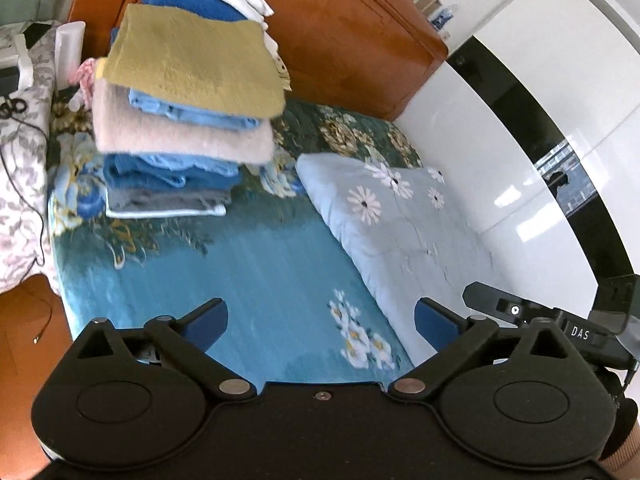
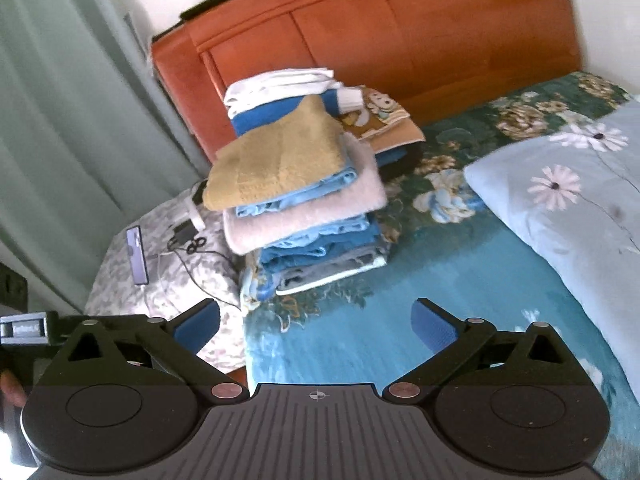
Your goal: Fold clothes
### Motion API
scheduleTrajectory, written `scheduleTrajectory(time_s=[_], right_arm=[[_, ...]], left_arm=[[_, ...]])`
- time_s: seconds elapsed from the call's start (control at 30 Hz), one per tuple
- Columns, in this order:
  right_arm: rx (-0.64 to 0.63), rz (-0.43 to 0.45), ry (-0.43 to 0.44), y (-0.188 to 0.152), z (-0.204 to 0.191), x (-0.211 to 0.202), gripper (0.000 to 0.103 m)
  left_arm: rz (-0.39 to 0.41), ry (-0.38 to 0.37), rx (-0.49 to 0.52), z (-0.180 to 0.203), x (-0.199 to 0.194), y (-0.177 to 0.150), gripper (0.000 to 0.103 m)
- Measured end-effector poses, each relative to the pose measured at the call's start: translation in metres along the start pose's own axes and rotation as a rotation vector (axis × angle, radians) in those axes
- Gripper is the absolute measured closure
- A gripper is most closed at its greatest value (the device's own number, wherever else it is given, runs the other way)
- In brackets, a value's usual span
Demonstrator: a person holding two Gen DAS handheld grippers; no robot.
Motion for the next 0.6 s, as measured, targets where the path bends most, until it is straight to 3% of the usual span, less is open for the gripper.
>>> scheduleTrajectory(time_s=[0.33,0.6], right_arm=[[-0.02,0.011,-0.118,-0.056,0.008,-0.043,0.0],[0.029,0.017,-0.173,-0.094,0.001,-0.063,0.0]], left_arm=[[-0.057,0.072,0.013,0.033,-0.016,-0.053,0.004],[-0.124,0.071,0.054,0.042,-0.02,-0.071,0.002]])
Point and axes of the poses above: each gripper's, at about its wrist camera, not at the fingertips, and x roughly the way its jaws point, z to its right, y to its top, the point moved 5 cm from there along x, roughly the way its jaws point, and after that the axes turned 15 degrees about x, right-handed, at the moved point
